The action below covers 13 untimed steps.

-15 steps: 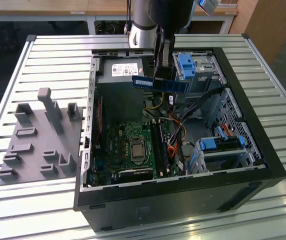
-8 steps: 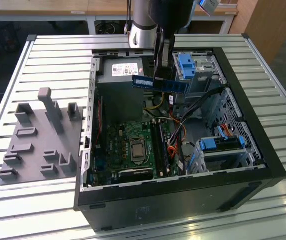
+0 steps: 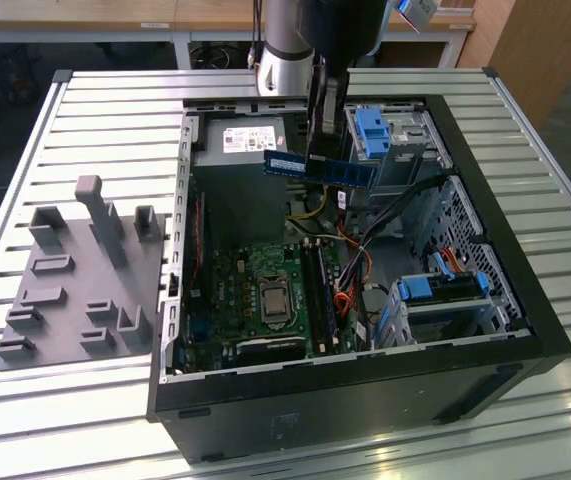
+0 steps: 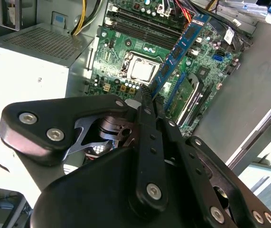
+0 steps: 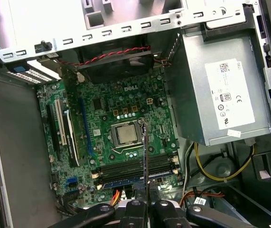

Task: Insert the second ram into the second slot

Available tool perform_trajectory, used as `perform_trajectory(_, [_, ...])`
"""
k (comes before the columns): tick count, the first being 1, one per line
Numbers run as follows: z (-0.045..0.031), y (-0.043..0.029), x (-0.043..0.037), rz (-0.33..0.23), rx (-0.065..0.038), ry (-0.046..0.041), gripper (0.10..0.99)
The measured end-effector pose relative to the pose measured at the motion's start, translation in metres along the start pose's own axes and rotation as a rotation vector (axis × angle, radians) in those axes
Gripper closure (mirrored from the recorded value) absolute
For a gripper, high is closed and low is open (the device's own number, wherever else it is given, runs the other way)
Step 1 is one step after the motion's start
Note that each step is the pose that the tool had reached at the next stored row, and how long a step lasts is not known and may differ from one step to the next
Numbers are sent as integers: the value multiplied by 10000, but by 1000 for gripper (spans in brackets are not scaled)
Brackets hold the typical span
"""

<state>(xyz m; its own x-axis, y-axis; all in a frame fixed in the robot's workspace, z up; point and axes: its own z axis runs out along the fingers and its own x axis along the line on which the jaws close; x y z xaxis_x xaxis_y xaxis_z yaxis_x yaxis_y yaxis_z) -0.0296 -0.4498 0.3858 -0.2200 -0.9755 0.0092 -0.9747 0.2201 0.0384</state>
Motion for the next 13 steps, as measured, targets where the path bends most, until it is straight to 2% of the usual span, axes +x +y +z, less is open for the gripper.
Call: perform_trajectory(13, [0, 0, 0, 192, -2, -8, 949])
